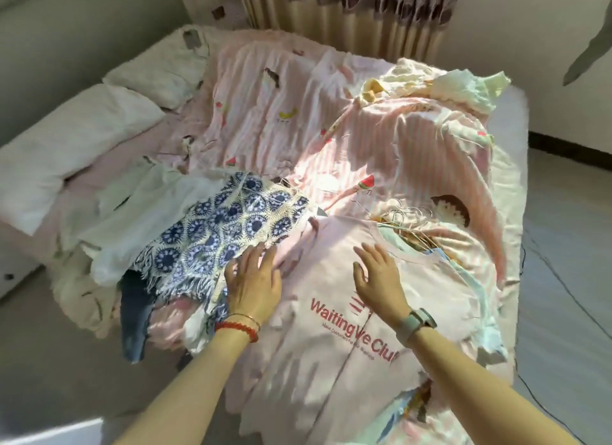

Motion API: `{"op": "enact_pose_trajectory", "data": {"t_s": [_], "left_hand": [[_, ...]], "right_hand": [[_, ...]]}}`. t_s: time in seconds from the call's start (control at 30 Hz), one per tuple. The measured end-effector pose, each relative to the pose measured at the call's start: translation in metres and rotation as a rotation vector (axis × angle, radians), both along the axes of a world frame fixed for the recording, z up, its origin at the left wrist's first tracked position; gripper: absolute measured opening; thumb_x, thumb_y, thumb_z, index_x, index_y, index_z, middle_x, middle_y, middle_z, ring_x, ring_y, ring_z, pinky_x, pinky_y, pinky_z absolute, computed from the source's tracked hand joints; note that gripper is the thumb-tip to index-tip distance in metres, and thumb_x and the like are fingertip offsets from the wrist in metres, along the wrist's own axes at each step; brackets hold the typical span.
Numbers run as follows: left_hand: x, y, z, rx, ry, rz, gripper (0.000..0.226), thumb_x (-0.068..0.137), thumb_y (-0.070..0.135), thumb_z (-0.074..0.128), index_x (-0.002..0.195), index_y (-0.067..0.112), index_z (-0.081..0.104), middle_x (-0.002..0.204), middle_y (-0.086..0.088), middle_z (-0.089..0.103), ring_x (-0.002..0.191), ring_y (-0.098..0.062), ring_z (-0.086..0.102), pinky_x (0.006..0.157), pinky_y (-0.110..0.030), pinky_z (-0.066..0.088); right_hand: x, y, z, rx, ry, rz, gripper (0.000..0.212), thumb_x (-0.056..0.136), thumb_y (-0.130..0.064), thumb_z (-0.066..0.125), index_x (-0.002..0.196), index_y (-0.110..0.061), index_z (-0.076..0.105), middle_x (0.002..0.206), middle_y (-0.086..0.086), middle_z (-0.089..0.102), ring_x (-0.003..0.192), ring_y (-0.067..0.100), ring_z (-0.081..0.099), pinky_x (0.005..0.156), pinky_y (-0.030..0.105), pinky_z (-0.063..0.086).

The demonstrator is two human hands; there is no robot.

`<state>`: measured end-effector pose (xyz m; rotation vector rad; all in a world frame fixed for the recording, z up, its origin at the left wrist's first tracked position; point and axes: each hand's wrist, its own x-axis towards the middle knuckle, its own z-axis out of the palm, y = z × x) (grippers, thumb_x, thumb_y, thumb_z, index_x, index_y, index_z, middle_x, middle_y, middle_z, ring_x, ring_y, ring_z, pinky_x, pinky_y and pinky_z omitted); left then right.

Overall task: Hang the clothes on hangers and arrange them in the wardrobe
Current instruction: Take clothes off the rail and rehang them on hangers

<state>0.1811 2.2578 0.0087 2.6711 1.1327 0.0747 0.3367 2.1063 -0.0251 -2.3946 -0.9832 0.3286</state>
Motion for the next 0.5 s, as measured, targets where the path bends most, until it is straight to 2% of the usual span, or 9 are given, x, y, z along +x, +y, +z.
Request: {"op": "enact_pose_trajectory", "data": {"t_s": [0.2,0.33,0.5], "left_hand": [[-0.161,0.038,0.035,0.167,-0.120,0.331,0.035,0.087,0.020,0.046,0.118,0.013,0.059,0.124,-0.006,0.057,0.119,-0.024,0.048,0.102,-0.044,0.026],[-0.298,0.040,0.055,0.255,-0.175,0.605,0.028,0.081,0.008,0.062,0.108,0.008,0.065,0.114,-0.011,0.063,0.109,-0.031,0.056,0.095,-0.045,0.035],[-0.477,0.011,0.084,0.412,-0.183,1.003,0.031,0.077,0.016,0.050,0.100,0.005,0.068,0.102,-0.015,0.068,0.096,-0.034,0.062,0.088,-0.047,0.041]], "right_hand": [[-0.120,0.098,0.041,0.077,-0.072,0.493,0.032,0.091,-0.020,0.044,0.121,-0.016,0.056,0.127,0.004,0.056,0.124,0.024,0.041,0.103,0.039,0.030],[-0.240,0.156,0.067,0.162,-0.066,0.815,0.031,0.090,-0.015,0.046,0.117,-0.011,0.059,0.121,0.007,0.059,0.116,0.024,0.049,0.099,0.037,0.038],[-0.414,0.203,0.104,0.197,-0.100,1.230,0.036,0.093,-0.021,0.042,0.127,-0.016,0.051,0.130,0.004,0.052,0.126,0.021,0.039,0.105,0.036,0.030]]}}
